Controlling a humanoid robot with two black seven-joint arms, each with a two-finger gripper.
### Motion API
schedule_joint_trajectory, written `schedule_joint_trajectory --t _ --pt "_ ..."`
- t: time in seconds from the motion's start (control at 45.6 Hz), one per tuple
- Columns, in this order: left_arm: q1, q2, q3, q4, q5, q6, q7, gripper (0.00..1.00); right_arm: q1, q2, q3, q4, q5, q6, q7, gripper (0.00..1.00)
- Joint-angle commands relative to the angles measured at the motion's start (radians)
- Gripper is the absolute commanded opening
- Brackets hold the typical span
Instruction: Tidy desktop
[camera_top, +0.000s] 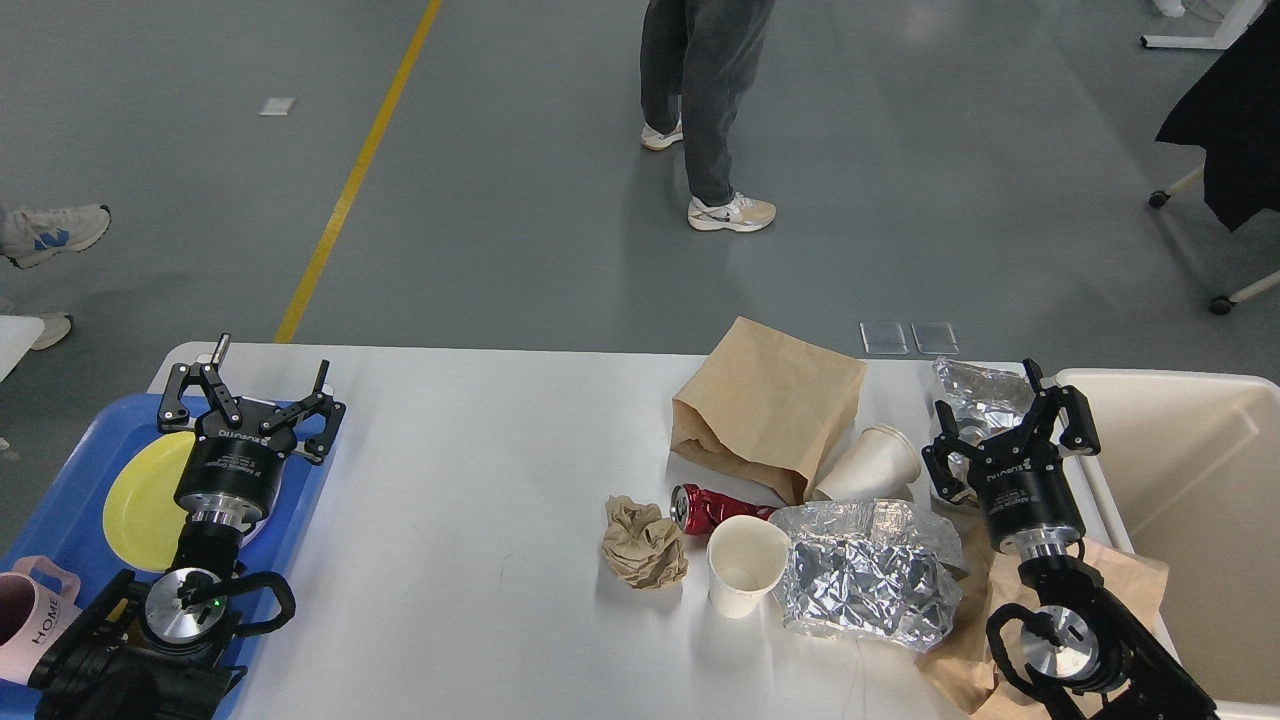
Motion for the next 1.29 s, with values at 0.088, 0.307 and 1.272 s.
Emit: schedule_joint_trajectory --t 0.088,0.307,1.272 --pt "0.000 0.000 0.000 0.000 0.000 0.000 0.000 0.96 0.000 0.000 -0.002 0.001 0.000 0.001 0.000 1.00" --pt "0.000 0.001 0.000 0.000 0.000 0.000 -0.002 0.96 0.043 -0.027 -0.004 -0.016 0.002 -0.013 -0.003 1.00" --pt "0.000 0.001 0.003 0.000 0.000 0.000 0.000 0.96 0.054 -0.096 -0.142 -0.028 0.014 -0.016 -0.113 1.00"
